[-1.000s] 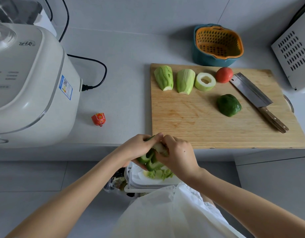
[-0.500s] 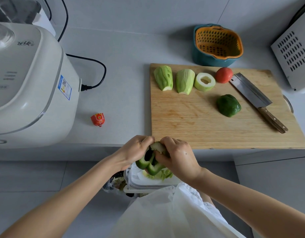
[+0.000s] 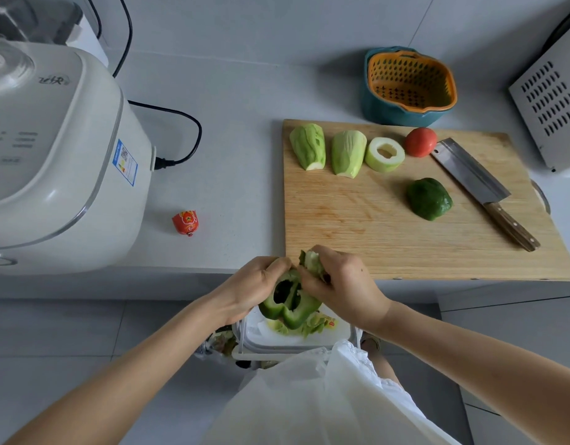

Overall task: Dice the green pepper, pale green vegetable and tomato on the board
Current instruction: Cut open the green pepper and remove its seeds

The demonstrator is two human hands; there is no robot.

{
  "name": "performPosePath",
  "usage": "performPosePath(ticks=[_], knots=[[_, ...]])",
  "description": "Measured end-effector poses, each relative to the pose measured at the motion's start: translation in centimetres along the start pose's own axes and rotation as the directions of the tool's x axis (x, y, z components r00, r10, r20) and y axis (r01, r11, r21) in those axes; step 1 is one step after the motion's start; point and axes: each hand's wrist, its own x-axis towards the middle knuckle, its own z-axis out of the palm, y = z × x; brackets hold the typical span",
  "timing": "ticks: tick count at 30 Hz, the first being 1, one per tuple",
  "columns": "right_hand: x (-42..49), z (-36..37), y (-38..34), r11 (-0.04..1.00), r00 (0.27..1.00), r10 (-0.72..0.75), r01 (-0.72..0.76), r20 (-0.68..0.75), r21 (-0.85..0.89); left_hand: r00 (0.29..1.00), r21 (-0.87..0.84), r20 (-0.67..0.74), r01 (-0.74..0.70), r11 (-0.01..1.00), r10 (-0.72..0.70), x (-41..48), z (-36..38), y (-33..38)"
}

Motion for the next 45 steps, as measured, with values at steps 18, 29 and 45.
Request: performPosePath(ticks=[18, 29, 45], knots=[[-2.6, 2.8, 3.9, 0.858, 0.740, 0.512, -0.418, 0.437, -0.297, 0.997, -0.069, -0.042, 0.063, 0.996, -0.066, -1.4, -2.3, 0.4], [-1.9, 2.2, 1.1, 0.944, 0.946, 0.325, -0.324, 0.006, -0.068, 0.938, 0.065, -0.343, 0.075, 0.995, -0.048, -0.1, -1.1, 0.2], [1.6, 0.8, 0.2, 0.833, 0.822, 0.460, -0.530, 0.336, 0.159, 0.938, 0.512, -0.322, 0.055, 0.857, 0.132, 0.4, -1.0, 2.4]])
